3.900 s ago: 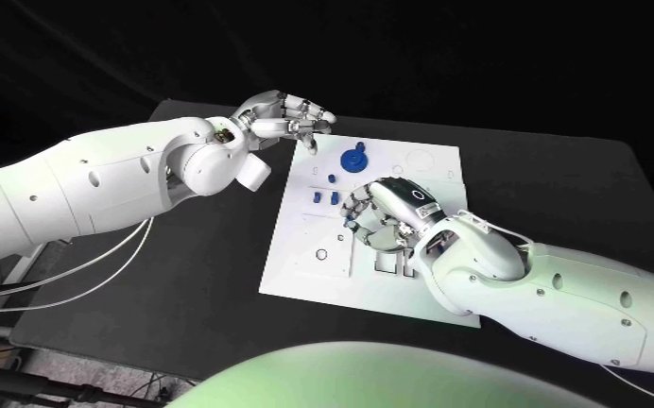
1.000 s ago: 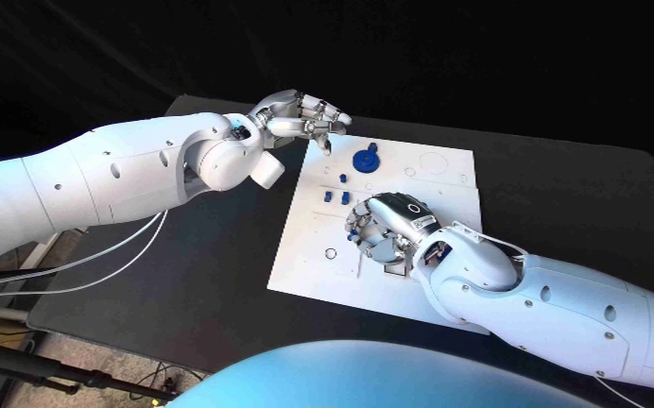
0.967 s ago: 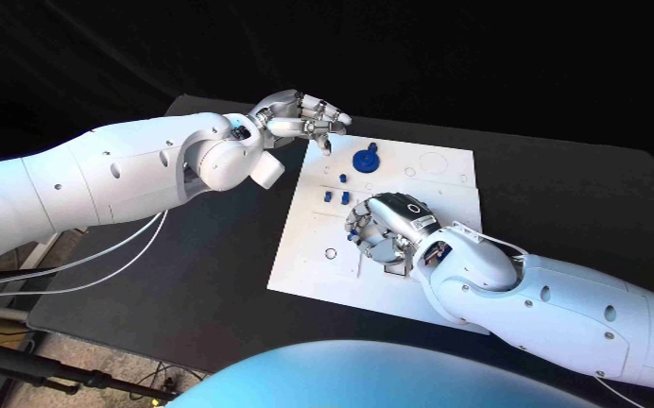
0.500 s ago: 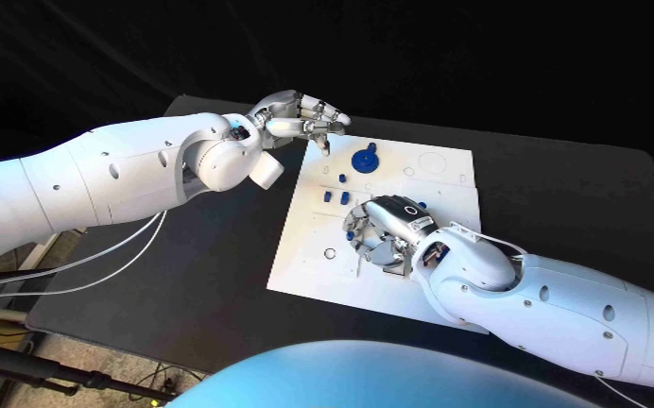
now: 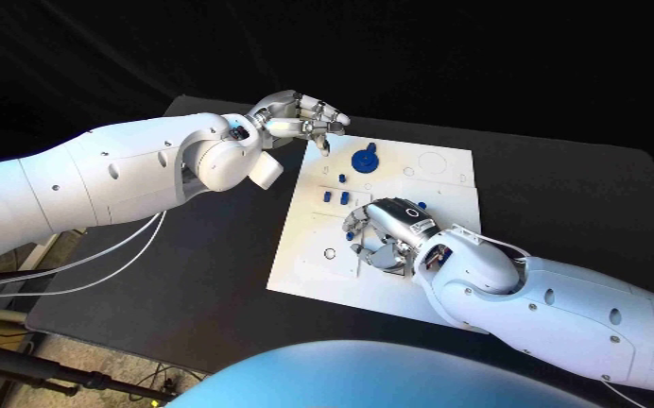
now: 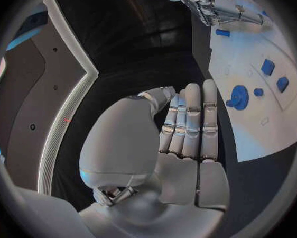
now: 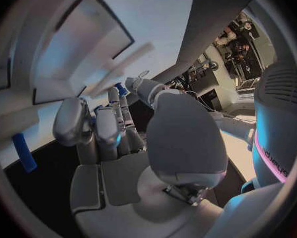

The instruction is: Assemble the parts on the task board

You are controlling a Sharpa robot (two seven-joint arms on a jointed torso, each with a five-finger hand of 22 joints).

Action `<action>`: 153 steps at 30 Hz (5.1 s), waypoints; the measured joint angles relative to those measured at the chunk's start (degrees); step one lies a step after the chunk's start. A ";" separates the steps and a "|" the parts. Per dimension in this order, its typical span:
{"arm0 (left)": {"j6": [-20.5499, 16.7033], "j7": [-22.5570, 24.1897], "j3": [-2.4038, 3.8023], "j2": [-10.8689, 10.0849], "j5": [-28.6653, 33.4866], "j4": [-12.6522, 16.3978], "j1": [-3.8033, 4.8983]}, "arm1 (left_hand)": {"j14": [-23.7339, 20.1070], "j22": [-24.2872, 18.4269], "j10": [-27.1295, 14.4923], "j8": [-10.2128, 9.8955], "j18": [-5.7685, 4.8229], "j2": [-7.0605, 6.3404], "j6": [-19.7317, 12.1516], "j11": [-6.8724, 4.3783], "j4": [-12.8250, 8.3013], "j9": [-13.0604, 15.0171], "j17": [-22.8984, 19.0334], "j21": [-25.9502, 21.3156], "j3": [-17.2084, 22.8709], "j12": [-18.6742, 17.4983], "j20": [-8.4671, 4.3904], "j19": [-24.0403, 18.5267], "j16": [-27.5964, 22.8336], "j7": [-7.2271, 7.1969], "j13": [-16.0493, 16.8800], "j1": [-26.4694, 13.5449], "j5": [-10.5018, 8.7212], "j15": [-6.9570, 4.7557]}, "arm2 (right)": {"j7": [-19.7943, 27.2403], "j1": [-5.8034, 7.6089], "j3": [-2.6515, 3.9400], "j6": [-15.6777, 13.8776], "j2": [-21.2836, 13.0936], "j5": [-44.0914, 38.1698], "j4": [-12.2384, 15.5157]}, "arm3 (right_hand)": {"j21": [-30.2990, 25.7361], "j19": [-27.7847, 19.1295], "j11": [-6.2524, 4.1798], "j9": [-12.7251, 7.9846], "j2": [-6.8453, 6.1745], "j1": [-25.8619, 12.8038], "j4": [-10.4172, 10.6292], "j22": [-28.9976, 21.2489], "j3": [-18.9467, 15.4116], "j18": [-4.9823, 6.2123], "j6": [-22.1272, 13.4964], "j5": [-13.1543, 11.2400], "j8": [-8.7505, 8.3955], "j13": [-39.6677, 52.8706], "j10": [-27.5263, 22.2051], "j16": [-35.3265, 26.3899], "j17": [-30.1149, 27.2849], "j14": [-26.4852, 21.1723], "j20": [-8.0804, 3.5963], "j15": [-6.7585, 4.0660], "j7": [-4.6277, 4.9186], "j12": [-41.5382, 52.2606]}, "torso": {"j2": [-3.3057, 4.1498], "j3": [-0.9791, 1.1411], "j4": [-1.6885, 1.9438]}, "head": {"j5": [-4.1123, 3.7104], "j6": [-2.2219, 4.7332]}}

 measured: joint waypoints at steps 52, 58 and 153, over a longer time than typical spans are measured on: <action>0.00 0.01 -0.07 -0.19 0.00 -0.39 -0.02 | -0.63 -0.01 -0.42 0.00 -0.01 0.23 -0.21 0.00 0.00 0.57 0.03 0.00 0.00 0.22 -0.02 -0.42 -1.17 0.21 0.07 -0.23 0.00 0.63 | -0.99 10.09 0.99 12.11 -12.37 4.81 1.46 | -3.61 -0.35 -0.28 -1.30 3.61 12.66 11.40 -1.69 -15.89 0.90 2.23 0.31 -3.95 -2.20 -5.92 -2.35 -2.94 -0.99 -0.01 -0.04 -0.23 12.22 | 0.06 -0.13 -0.01 | -2.81 0.00; 0.00 0.01 -0.07 -0.19 0.00 -0.36 -0.02 | -0.63 -0.01 -0.42 0.00 -0.01 0.23 -0.21 0.00 0.00 0.57 0.03 0.00 0.00 0.22 -0.01 -0.42 -1.17 0.21 0.07 -0.23 0.00 0.63 | -0.99 9.66 0.92 12.16 -11.49 4.81 0.74 | -1.70 0.45 -0.65 -1.26 2.49 12.13 12.40 -0.47 -11.89 0.91 3.69 0.31 -3.41 -2.27 -3.43 -1.72 -1.59 0.02 -0.42 -0.28 -0.59 12.22 | 0.05 -0.13 -0.01 | -2.96 0.00; 0.58 -0.42 -0.08 1.91 0.00 -1.40 -0.13 | -0.63 -0.07 -0.83 -0.19 -0.01 0.53 -0.63 0.01 -0.24 1.03 0.26 -0.23 0.24 0.21 -0.01 -0.41 -1.39 0.21 0.05 -0.53 0.00 0.63 | 5.05 0.97 0.73 2.74 0.91 0.31 4.12 | 10.80 3.82 1.31 4.18 2.20 7.90 3.71 1.88 5.27 -0.90 8.38 -0.12 2.54 -2.21 1.96 2.78 9.39 3.71 -2.16 -2.66 -3.06 11.26 | 0.01 -0.09 -0.03 | -0.43 -0.01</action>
